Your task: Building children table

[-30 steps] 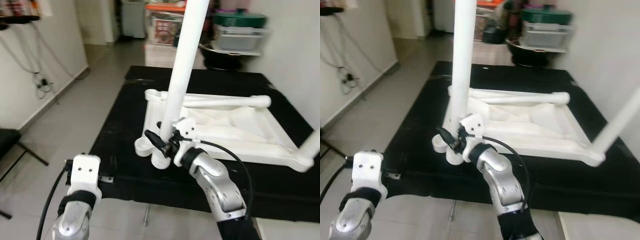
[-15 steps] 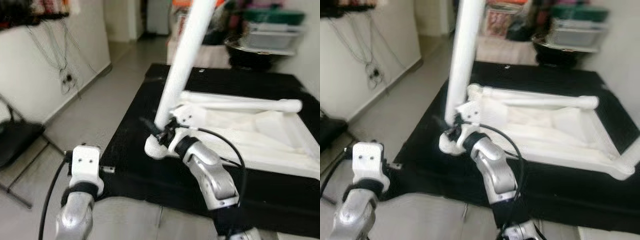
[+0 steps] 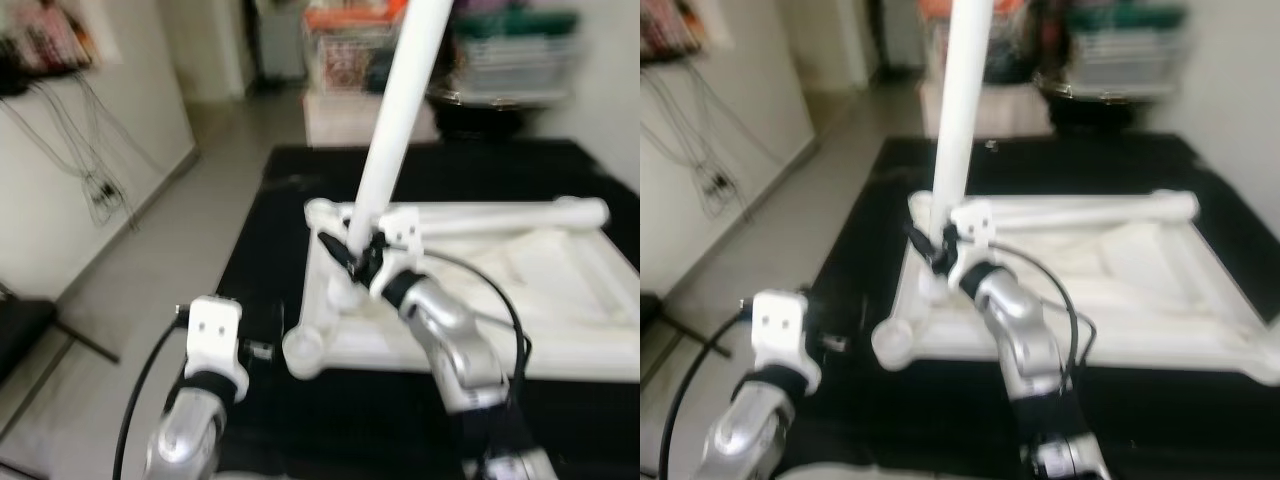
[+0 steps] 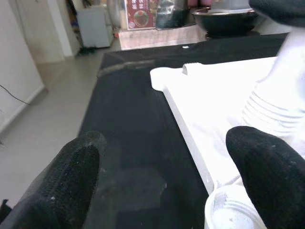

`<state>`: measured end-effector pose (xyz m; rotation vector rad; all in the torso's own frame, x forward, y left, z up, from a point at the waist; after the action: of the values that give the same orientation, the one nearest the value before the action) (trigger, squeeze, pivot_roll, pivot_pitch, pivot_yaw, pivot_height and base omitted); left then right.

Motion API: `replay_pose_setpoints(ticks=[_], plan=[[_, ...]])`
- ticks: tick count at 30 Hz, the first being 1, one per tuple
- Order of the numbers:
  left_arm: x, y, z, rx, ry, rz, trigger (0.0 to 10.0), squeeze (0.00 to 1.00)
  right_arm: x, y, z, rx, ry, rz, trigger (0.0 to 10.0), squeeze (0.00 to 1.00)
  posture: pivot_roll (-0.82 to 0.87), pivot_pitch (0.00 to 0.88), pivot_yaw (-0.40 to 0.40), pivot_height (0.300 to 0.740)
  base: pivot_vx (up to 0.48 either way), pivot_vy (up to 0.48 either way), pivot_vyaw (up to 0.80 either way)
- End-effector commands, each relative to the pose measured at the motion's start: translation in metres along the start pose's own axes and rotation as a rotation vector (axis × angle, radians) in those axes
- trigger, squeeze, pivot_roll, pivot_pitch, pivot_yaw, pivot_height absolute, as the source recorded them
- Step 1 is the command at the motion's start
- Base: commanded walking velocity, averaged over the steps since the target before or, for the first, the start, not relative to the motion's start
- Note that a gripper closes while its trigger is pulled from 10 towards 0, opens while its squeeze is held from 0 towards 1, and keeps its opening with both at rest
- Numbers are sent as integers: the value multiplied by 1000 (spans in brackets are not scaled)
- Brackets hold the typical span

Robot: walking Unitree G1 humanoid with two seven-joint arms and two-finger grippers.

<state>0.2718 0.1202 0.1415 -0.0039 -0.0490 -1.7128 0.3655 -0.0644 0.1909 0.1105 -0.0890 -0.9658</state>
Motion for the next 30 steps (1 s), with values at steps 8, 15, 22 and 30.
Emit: replay_pose_setpoints(ticks=[8, 15, 22, 30], plan=[[12, -22, -28, -128, 27, -117, 10000, 0, -15, 8, 6, 5, 19, 99, 10000, 0, 71, 0, -17, 740, 0, 163, 0], [2, -45, -57, -221, 7, -67, 10000, 0, -22, 7, 10, -22, 34, 219, 10000, 0, 70, 26, -31, 740, 0, 0, 0], [19, -54, -59, -226, -38, -182, 10000, 0, 2, 15, 19, -33, -7, 193, 10000, 0, 70, 34, -37, 740, 0, 0, 0], [33, -55, -34, -133, -55, -301, 0, 0, 16, 8, 29, -26, -7, 267, 10000, 0, 68, 62, -36, 740, 0, 0, 0]])
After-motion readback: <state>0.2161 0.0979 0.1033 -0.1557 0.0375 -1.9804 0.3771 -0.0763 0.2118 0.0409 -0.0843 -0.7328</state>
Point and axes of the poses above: a point about 5 cm out from each wrist's last joint towards the gripper, its own y axis pointing out of the wrist towards the gripper, its own z axis along the axis of the wrist's last joint, x = y × z, the point moved 5 cm from there along y, pointing out of the wrist towards the gripper, and after that the axes turned 2 degrees about -y, right-handed, at the moved point
